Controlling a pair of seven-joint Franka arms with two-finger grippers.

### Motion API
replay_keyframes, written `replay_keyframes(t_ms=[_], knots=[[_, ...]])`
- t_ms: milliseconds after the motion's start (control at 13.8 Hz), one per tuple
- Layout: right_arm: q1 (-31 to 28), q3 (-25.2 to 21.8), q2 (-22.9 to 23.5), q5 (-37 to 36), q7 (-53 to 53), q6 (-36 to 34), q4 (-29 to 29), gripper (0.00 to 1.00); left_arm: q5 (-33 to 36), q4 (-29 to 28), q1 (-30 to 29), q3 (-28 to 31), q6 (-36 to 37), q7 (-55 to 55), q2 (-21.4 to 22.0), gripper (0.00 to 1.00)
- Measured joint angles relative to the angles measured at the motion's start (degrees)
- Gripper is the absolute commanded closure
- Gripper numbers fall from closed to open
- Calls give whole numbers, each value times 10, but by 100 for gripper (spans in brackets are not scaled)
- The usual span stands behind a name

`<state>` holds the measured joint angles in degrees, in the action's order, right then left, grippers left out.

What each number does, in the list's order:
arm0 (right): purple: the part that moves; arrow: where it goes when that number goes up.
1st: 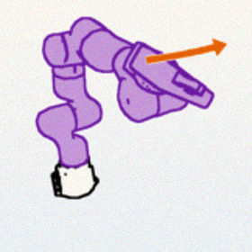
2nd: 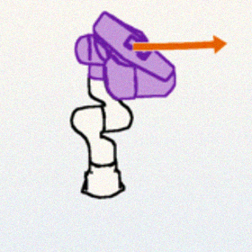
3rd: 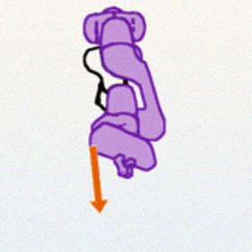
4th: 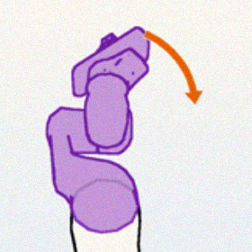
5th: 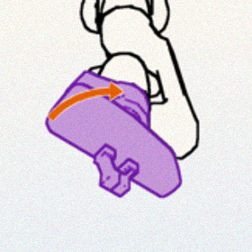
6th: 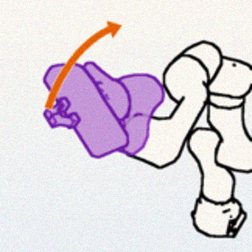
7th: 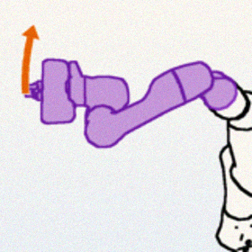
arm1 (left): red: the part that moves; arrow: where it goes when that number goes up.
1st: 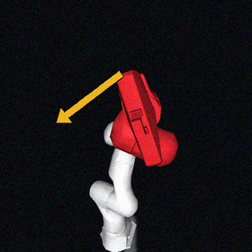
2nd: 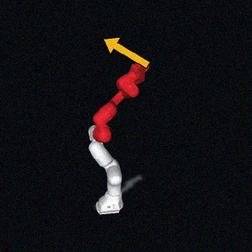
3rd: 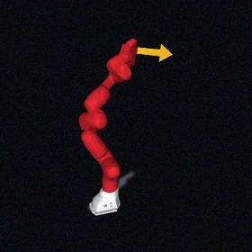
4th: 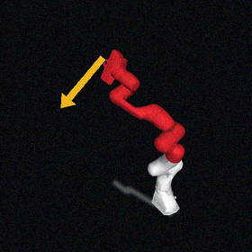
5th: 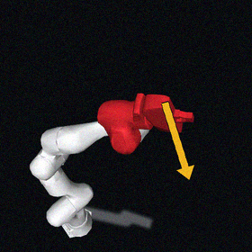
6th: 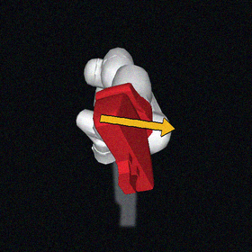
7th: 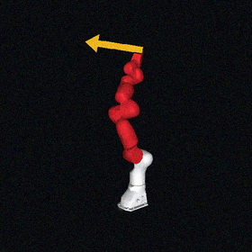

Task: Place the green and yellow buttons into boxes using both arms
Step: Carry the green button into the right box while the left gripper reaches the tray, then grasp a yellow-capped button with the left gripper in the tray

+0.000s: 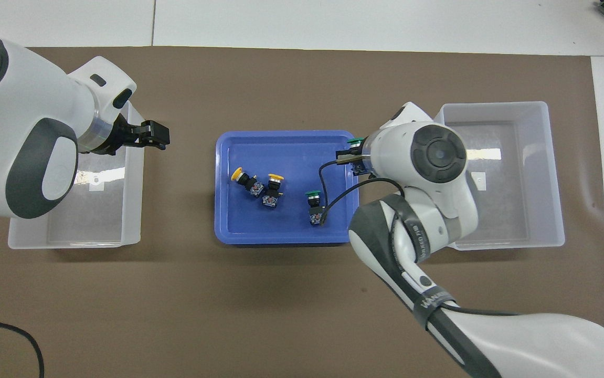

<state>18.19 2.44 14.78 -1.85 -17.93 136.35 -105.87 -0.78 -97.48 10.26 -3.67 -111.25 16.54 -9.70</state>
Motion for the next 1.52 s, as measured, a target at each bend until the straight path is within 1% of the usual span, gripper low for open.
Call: replay_keyframes(t_ms=[145,290,579,724,941,1086,1303,1521], knots=[[-49,0,-29,-1,39,-32,-2,100,-1,-3,5,0,-12,21,0,0],[-92,0,-41,-1,81,-47,-10,100,-1,-16,21,-1,-30,51,0,0],[-155,0,-43,-1,153,-47,-29,100,-1,-47,48,-2,-66,93,1,0],[-178,0,-41,-1,163,-47,-35,100,-1,-66,55,-2,-91,111,2,0],[-205,0,-27,-1,184,-40,-41,100,-2,-95,74,-2,-126,161,1,0],[-222,0,-12,-1,189,-13,-47,100,-2,-106,91,-2,-148,207,-6,0],[-240,0,13,-1,189,39,-60,100,-2,-111,103,-2,-178,255,-29,0],[-257,0,36,-1,189,71,-65,100,-2,-111,114,-2,-187,324,-48,0]])
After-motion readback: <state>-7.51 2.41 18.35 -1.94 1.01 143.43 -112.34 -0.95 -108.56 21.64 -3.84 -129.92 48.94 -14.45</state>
